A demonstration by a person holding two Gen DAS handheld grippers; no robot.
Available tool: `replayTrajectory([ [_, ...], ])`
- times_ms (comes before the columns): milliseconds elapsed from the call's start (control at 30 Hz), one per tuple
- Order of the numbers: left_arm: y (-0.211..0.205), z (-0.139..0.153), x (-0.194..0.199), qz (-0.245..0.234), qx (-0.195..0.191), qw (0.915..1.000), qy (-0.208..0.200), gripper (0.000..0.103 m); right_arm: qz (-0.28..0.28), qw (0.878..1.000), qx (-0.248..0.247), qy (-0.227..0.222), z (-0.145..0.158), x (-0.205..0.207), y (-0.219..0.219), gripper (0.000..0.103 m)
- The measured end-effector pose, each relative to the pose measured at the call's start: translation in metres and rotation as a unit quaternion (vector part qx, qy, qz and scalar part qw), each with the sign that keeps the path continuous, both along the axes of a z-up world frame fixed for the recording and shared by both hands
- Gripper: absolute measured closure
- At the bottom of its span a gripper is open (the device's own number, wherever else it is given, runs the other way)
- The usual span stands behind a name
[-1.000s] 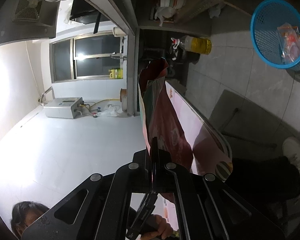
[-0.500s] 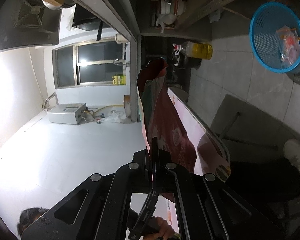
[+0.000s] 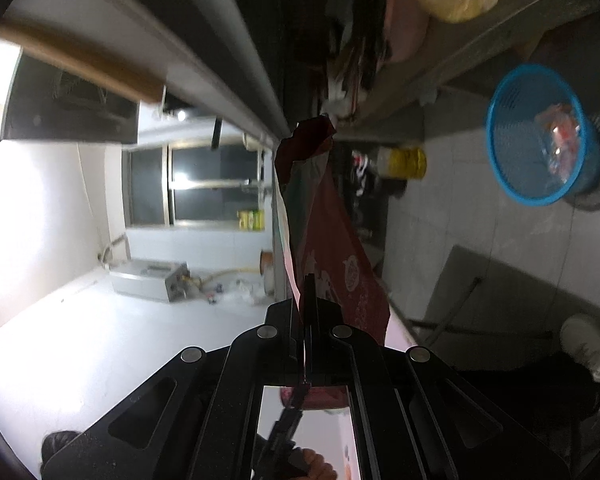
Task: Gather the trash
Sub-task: 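Carry the can and snack bag over the blue wastebasket with both tools, then open the left tool to drop the can while right drops the snack bag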
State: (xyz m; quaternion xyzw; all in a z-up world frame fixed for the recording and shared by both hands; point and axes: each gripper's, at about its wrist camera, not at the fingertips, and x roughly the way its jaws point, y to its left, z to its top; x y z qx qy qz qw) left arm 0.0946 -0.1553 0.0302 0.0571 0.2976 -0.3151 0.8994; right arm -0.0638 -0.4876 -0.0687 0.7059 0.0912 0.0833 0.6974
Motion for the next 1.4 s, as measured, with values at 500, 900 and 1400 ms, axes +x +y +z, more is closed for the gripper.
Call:
replayTrajectory([
  [500, -0.135, -0.023, 0.056, -0.112, 0.029, 0.9828, 0.144, 0.037, -0.092, 0.99, 0.07, 0.075, -0.08, -0.033, -0.031, 0.103],
  [900, -0.283, -0.125, 0.106, -0.136, 0.186, 0.9433, 0.238, 0.037, -0.108, 0.974, 0.167, 0.104, -0.161, -0.023, -0.044, 0.103],
  [1400, -0.349, -0.16, 0.159, -0.101, 0.193, 0.9488, 0.229, 0.029, -0.113, 0.968, 0.196, 0.113, -0.204, -0.007, -0.063, 0.103],
])
